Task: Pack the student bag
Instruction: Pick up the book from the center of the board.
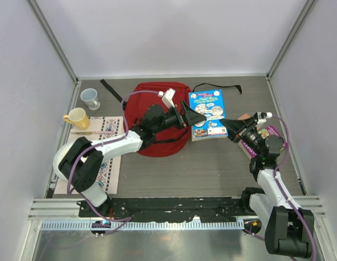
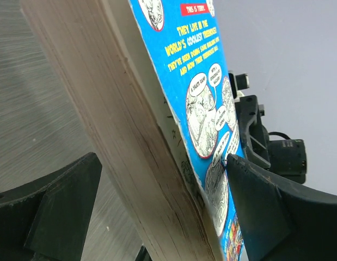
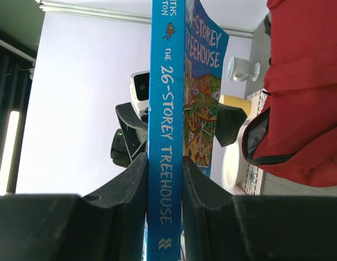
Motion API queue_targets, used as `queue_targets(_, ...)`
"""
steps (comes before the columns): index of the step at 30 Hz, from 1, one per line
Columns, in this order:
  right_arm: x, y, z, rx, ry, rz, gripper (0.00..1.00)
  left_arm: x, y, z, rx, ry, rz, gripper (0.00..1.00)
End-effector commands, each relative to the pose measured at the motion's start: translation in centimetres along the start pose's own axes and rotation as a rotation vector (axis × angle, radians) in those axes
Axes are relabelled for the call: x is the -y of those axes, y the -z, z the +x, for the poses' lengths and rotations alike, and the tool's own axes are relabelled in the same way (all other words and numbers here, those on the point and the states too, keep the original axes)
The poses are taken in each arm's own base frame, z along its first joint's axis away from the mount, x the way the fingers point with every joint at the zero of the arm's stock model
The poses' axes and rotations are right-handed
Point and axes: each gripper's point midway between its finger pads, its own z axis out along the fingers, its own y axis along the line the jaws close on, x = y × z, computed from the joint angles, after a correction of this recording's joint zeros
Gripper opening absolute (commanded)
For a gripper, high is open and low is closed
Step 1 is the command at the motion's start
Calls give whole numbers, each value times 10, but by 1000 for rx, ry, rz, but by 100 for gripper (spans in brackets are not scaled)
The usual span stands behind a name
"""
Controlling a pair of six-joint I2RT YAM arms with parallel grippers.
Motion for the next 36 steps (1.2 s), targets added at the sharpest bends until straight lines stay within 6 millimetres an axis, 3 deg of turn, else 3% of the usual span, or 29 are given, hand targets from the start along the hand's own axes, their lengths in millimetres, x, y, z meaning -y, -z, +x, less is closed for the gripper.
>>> queue_targets(1, -66, 2, 8, -36, 116, -193, 1, 28, 1, -9, 33, -14, 147, 100)
queue_targets(4, -66, 2, 10, -50, 116, -199, 1, 33, 2, -10, 35, -22, 172, 100)
queue_targets(6, -61, 1, 10, -55, 112, -185, 1, 37, 3, -12, 42, -32, 189, 86)
queue_targets(7, -59, 1, 9, -56, 109, -181, 1, 38, 4, -13, 45, -33, 188, 77)
queue_targets(8, -56, 1, 9, -56, 117, -175, 1, 36, 4, -15, 49, -36, 182, 53)
queue_targets(11, -38, -3, 6, -57, 135, -109, 1, 33, 7, -19, 58, -44, 155, 13)
queue_targets(13, -26, -6, 3, -54, 131, -52, 2, 32, 11, -23, 61, -60, 140, 0)
queue_targets(14, -20, -8, 0, -50, 115, -8, 8, 31, 11, -26, 71, -65, 129, 0)
queue_targets(15, -14, -9, -2, -45, 178, 17, 39, 32, 15, -30, 80, -75, 116, 0)
queue_targets(17, 1, -9, -11, -14, 179, 132, 63, 31, 19, -39, 119, -84, 88, 0)
queue_targets(18, 10, -7, -14, -9, 262, 183, 79, 29, 21, -42, 133, -94, 71, 0)
queue_targets(22, 32, 5, -24, 33, 309, 375, 87, 36, 39, -71, 260, -119, 12, 0)
queue_targets(29, 35, 7, 0, 25, 199, 290, 88, 50, 55, -103, 420, -113, 1, 0)
queue_targets(35, 13, -9, 8, 21, 192, 189, 88, 59, 54, -111, 491, -34, 89, 0)
queue_targets(36, 9, -15, 24, -30, 187, 174, 88, 60, 53, -109, 496, -17, 104, 0)
